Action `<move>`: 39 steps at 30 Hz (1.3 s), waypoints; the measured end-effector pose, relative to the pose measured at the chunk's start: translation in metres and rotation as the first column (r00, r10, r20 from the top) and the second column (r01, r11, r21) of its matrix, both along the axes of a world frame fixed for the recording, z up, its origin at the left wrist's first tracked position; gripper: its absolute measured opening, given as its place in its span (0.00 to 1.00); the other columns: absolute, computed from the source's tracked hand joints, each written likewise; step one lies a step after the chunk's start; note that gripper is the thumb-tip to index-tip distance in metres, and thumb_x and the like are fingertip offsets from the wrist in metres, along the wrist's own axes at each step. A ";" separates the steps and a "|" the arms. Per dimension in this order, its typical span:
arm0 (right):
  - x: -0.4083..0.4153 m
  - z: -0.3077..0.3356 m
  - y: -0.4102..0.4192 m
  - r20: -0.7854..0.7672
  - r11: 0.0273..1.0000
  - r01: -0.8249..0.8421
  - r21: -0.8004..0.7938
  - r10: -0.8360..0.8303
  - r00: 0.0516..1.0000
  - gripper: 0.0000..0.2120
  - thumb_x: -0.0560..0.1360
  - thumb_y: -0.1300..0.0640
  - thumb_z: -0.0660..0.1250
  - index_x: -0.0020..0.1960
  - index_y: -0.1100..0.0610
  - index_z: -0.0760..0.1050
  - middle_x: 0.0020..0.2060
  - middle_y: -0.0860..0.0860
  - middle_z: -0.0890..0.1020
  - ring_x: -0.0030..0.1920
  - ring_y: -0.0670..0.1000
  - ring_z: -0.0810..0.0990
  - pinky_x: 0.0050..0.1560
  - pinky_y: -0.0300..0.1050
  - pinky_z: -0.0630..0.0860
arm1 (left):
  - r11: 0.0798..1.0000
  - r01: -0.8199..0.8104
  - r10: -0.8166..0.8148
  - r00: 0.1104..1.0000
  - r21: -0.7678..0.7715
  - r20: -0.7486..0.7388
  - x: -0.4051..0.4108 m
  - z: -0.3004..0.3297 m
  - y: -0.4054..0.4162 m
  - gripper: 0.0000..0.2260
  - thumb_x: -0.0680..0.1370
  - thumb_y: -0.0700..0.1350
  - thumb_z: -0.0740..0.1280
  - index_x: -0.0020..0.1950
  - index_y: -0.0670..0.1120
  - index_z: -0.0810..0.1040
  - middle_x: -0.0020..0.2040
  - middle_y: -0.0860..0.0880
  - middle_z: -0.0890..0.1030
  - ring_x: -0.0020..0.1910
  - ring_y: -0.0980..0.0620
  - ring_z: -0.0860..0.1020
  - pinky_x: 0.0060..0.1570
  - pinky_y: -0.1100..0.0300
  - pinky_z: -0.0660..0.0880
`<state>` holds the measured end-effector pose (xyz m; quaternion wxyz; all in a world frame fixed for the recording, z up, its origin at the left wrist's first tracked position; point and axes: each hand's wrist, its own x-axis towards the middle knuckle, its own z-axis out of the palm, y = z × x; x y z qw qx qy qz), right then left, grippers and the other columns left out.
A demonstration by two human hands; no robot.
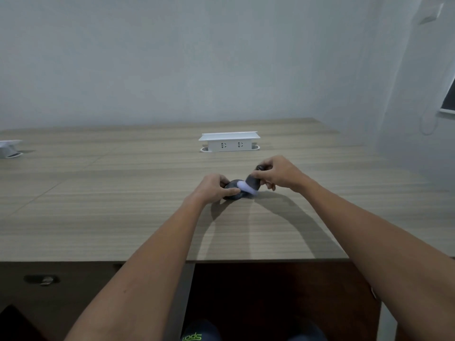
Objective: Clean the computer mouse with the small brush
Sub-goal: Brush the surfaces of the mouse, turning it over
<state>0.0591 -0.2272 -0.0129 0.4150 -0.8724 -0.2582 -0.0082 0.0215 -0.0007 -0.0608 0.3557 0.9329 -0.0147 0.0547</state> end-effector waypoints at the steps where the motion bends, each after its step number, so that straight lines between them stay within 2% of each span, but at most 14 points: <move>1: 0.003 -0.002 -0.001 0.022 0.998 0.029 -0.061 -0.028 0.999 0.07 0.72 0.62 0.71 0.42 0.66 0.83 0.29 0.57 0.83 0.22 0.48 0.75 0.23 0.39 0.73 | 1.000 0.004 -0.004 1.000 -0.003 -0.001 0.000 0.000 0.000 0.15 0.73 0.54 0.75 0.50 0.43 0.86 0.42 0.47 0.87 0.37 0.53 0.80 0.36 0.62 0.73; 4: 0.007 -0.002 -0.001 0.087 0.987 0.143 -0.077 -0.136 0.987 0.07 0.70 0.64 0.69 0.39 0.68 0.82 0.29 0.59 0.83 0.21 0.47 0.75 0.20 0.38 0.73 | 1.000 0.008 -0.009 1.000 -0.014 -0.010 0.000 0.000 0.000 0.15 0.74 0.53 0.75 0.52 0.43 0.85 0.44 0.46 0.87 0.41 0.51 0.82 0.42 0.58 0.76; 7: 0.004 0.000 -0.001 -0.008 0.997 0.035 0.075 -0.034 0.999 0.09 0.74 0.60 0.72 0.43 0.67 0.82 0.28 0.55 0.81 0.22 0.47 0.75 0.23 0.39 0.72 | 1.000 0.020 -0.020 1.000 0.021 -0.005 0.001 -0.001 0.001 0.14 0.75 0.53 0.74 0.51 0.43 0.85 0.41 0.48 0.86 0.36 0.55 0.79 0.35 0.63 0.71; 9: 0.005 -0.002 -0.001 -0.031 1.000 0.023 0.016 -0.023 0.999 0.08 0.74 0.60 0.72 0.44 0.67 0.83 0.30 0.57 0.82 0.23 0.48 0.75 0.23 0.39 0.73 | 0.999 0.030 -0.030 1.000 0.032 -0.003 0.001 0.000 0.001 0.13 0.75 0.52 0.73 0.51 0.43 0.85 0.37 0.50 0.84 0.33 0.57 0.77 0.32 0.66 0.68; 11: 0.007 -0.003 -0.003 0.021 0.993 0.089 -0.076 -0.088 0.996 0.07 0.73 0.63 0.70 0.42 0.67 0.83 0.30 0.58 0.83 0.22 0.48 0.76 0.21 0.37 0.72 | 0.999 0.031 -0.031 1.000 0.038 -0.004 0.001 0.000 0.001 0.13 0.76 0.52 0.73 0.51 0.43 0.85 0.40 0.49 0.84 0.36 0.54 0.78 0.35 0.63 0.70; 14: 0.009 -0.003 -0.005 0.001 0.998 0.063 0.013 -0.063 0.998 0.07 0.73 0.62 0.71 0.43 0.67 0.82 0.29 0.56 0.82 0.22 0.47 0.75 0.22 0.38 0.72 | 0.997 0.034 -0.033 0.999 0.065 -0.011 0.003 0.000 0.002 0.14 0.76 0.54 0.72 0.52 0.45 0.84 0.43 0.46 0.86 0.39 0.51 0.79 0.41 0.57 0.72; 16: 0.006 -0.001 -0.006 -0.021 0.999 0.010 0.030 -0.009 1.000 0.08 0.75 0.60 0.71 0.45 0.66 0.83 0.30 0.57 0.82 0.22 0.47 0.75 0.24 0.39 0.72 | 0.993 0.048 -0.048 0.999 0.106 -0.003 0.003 0.000 0.002 0.13 0.77 0.53 0.71 0.52 0.44 0.84 0.40 0.48 0.84 0.38 0.51 0.77 0.38 0.57 0.70; 19: 0.008 -0.003 -0.006 0.062 0.991 0.068 -0.115 -0.061 0.996 0.07 0.74 0.62 0.70 0.44 0.67 0.83 0.32 0.60 0.84 0.22 0.47 0.76 0.21 0.35 0.72 | 0.988 0.064 -0.065 0.998 0.140 0.001 0.003 0.003 0.001 0.09 0.78 0.51 0.70 0.51 0.46 0.83 0.36 0.52 0.80 0.37 0.53 0.75 0.36 0.58 0.68; 23: 0.009 -0.003 -0.005 0.028 0.998 0.016 0.057 -0.017 0.999 0.09 0.75 0.60 0.71 0.46 0.67 0.83 0.30 0.57 0.82 0.22 0.46 0.75 0.23 0.38 0.72 | 0.975 0.097 -0.097 0.995 0.201 -0.011 0.005 0.004 0.002 0.06 0.79 0.50 0.68 0.47 0.49 0.80 0.37 0.50 0.80 0.37 0.51 0.76 0.37 0.57 0.68; 27: 0.012 -0.004 -0.004 0.080 0.994 0.049 -0.095 -0.042 0.996 0.07 0.74 0.61 0.70 0.44 0.65 0.83 0.32 0.59 0.84 0.21 0.46 0.75 0.21 0.36 0.72 | 0.960 0.113 -0.115 0.993 0.256 -0.007 0.008 0.005 0.003 0.08 0.79 0.50 0.68 0.49 0.46 0.81 0.40 0.48 0.81 0.38 0.50 0.75 0.37 0.57 0.67; 29: 0.013 -0.003 -0.001 0.108 0.996 0.085 -0.037 -0.081 0.991 0.07 0.74 0.61 0.71 0.44 0.65 0.83 0.30 0.57 0.83 0.22 0.45 0.75 0.21 0.36 0.72 | 0.952 0.120 -0.121 0.993 0.282 -0.015 0.009 0.006 0.002 0.09 0.79 0.50 0.67 0.51 0.45 0.81 0.40 0.49 0.79 0.38 0.50 0.74 0.35 0.57 0.66; 32: 0.011 -0.002 -0.001 0.029 0.995 0.007 0.097 -0.009 1.000 0.09 0.75 0.59 0.72 0.44 0.67 0.82 0.29 0.55 0.82 0.23 0.46 0.75 0.24 0.39 0.73 | 0.945 0.133 -0.130 0.991 0.298 -0.028 0.012 0.006 0.003 0.09 0.79 0.48 0.66 0.51 0.44 0.81 0.39 0.49 0.78 0.38 0.49 0.73 0.37 0.56 0.66; 36: 0.014 -0.005 -0.001 0.095 0.997 0.075 -0.036 -0.071 0.993 0.07 0.74 0.62 0.70 0.43 0.66 0.83 0.29 0.54 0.82 0.20 0.40 0.75 0.21 0.33 0.70 | 0.941 0.152 -0.148 0.988 0.301 -0.037 0.012 0.007 0.004 0.10 0.79 0.49 0.66 0.55 0.44 0.81 0.40 0.50 0.79 0.38 0.50 0.74 0.40 0.56 0.67; 39: 0.015 -0.006 0.000 0.066 0.995 0.058 0.085 -0.064 0.996 0.09 0.74 0.60 0.71 0.43 0.67 0.82 0.29 0.54 0.81 0.21 0.43 0.75 0.23 0.37 0.72 | 0.935 0.170 -0.164 0.985 0.310 -0.045 0.012 0.008 0.004 0.11 0.79 0.48 0.66 0.56 0.44 0.81 0.42 0.48 0.81 0.39 0.49 0.74 0.40 0.55 0.68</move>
